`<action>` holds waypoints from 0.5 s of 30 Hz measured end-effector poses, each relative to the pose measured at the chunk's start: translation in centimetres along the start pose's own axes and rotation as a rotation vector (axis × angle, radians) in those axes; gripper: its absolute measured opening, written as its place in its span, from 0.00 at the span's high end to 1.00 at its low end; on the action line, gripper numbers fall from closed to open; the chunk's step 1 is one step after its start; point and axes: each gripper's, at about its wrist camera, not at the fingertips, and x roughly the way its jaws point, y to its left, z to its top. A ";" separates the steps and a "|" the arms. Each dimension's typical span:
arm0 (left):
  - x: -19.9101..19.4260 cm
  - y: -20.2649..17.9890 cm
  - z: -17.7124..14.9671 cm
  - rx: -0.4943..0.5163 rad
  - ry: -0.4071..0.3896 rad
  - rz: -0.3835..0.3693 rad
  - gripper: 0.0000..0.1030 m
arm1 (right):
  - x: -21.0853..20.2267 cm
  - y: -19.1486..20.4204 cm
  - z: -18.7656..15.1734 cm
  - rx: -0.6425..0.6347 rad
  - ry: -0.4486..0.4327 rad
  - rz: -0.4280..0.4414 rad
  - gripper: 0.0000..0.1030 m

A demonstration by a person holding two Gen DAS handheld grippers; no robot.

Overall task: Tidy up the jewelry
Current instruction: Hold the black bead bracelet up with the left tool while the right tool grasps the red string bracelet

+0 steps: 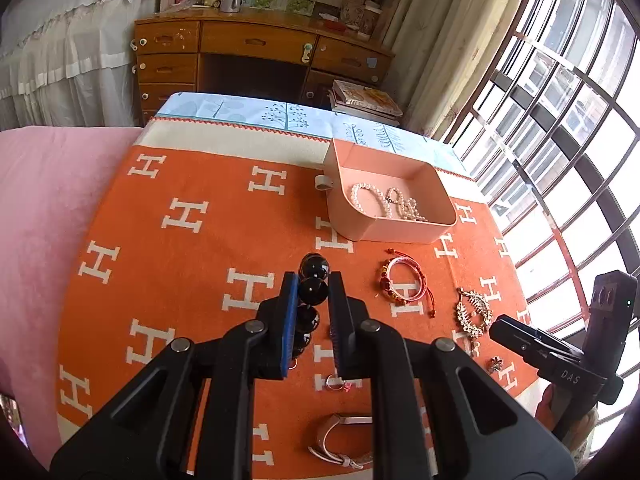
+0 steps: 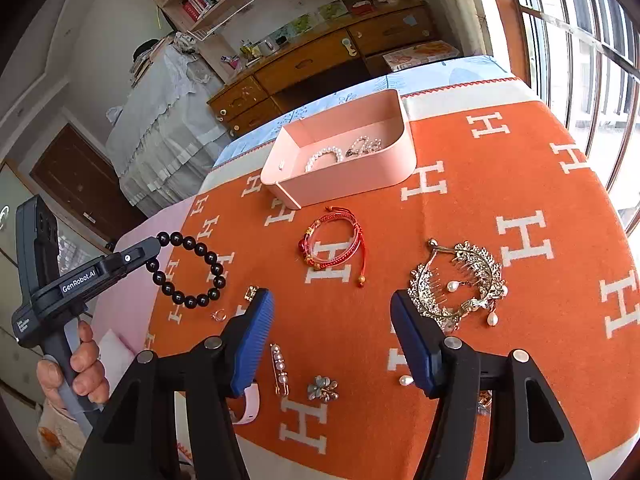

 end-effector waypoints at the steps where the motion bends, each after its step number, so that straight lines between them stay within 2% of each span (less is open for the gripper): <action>1: -0.3 -0.2 0.0 0.003 -0.005 -0.002 0.88 | -0.3 -0.1 0.1 0.006 -0.003 0.002 0.40; 9: -1.4 -2.0 -0.5 0.032 -0.014 -0.040 0.88 | -2.4 -0.9 1.2 0.030 -0.012 -0.022 0.42; 15: -1.3 -3.4 -1.0 0.057 0.007 -0.070 0.88 | -3.0 -0.5 1.2 0.009 0.001 -0.024 0.48</action>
